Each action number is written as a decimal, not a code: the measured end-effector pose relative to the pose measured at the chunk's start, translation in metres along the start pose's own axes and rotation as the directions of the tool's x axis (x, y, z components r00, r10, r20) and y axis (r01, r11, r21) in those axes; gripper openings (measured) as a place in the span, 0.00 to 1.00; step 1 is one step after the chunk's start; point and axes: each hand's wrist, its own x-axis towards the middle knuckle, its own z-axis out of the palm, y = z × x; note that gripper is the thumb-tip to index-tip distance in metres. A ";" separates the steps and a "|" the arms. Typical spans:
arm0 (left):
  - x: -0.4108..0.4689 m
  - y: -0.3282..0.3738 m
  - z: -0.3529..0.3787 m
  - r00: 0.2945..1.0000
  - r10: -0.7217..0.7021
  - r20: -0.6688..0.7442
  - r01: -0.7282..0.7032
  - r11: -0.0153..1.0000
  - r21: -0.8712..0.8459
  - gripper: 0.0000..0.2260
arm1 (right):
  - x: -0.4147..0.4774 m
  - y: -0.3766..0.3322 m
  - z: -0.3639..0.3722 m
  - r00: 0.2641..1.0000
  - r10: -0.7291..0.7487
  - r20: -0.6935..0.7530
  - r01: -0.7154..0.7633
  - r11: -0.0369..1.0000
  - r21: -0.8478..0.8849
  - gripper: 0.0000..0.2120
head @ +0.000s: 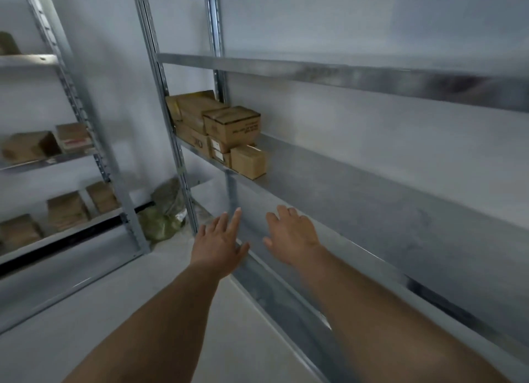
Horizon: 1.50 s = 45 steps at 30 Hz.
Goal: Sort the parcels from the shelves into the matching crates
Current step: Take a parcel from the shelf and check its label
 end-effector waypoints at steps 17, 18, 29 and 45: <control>0.201 -0.086 0.024 0.994 0.046 0.097 -0.039 0.996 -0.080 0.31 | 0.218 0.008 0.022 0.994 0.087 0.066 -0.088 0.996 0.009 0.21; 0.216 -0.090 0.024 0.992 0.079 0.102 -0.070 0.994 -0.083 0.31 | 0.229 0.008 0.023 0.990 0.121 0.078 -0.122 0.993 0.008 0.21; 0.364 -0.126 0.028 0.970 0.232 0.074 -0.202 0.936 -0.289 0.29 | 0.321 0.011 0.031 0.868 0.471 0.155 -0.483 0.874 0.048 0.21; 0.441 -0.122 0.061 0.980 0.182 0.076 -0.093 0.765 -0.638 0.24 | 0.394 0.013 0.065 0.615 0.761 0.204 -0.749 0.483 0.454 0.20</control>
